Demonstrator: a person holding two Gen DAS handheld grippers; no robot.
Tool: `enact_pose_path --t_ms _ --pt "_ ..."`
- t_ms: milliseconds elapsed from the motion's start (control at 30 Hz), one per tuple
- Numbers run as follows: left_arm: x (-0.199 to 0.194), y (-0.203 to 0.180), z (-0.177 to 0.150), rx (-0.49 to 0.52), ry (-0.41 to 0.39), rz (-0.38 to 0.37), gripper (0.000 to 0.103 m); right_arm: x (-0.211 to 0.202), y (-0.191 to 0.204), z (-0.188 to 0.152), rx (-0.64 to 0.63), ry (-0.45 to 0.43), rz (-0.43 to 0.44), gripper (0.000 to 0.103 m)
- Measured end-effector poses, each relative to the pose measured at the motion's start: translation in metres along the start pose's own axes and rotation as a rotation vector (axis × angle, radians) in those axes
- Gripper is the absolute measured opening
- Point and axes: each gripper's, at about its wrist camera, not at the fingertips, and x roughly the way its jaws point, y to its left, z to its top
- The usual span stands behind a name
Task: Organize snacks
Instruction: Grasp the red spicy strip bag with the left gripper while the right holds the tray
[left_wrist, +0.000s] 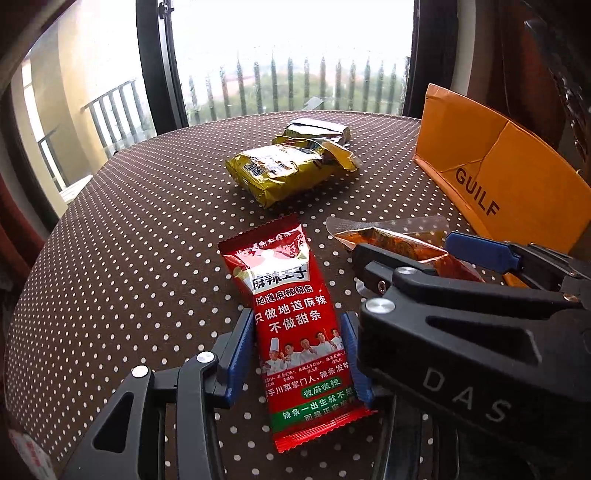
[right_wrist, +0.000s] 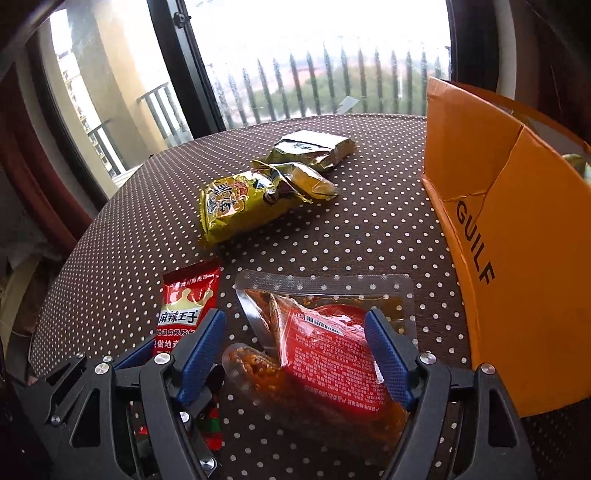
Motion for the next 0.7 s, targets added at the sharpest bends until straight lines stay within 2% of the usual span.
enact_pose_path --t_ms 267,467,567,700 --pt "-0.008 -0.007 -0.012 -0.016 -0.007 0.007 0.048 0.000 0.000 -0.015 -0.055 0.002 -0.023 0.080" --pt "-0.004 -0.011 -0.009 -0.013 -0.004 0.006 0.048 0.000 -0.003 -0.011 -0.055 0.016 0.009 0.080" --pt "-0.002 -0.011 -0.006 -0.005 -0.007 0.001 0.048 0.007 -0.001 -0.013 -0.102 0.034 -0.028 0.080" --pt "0.000 -0.014 -0.004 0.004 -0.008 -0.013 0.048 0.012 -0.005 -0.012 -0.071 0.032 -0.045 0.076"
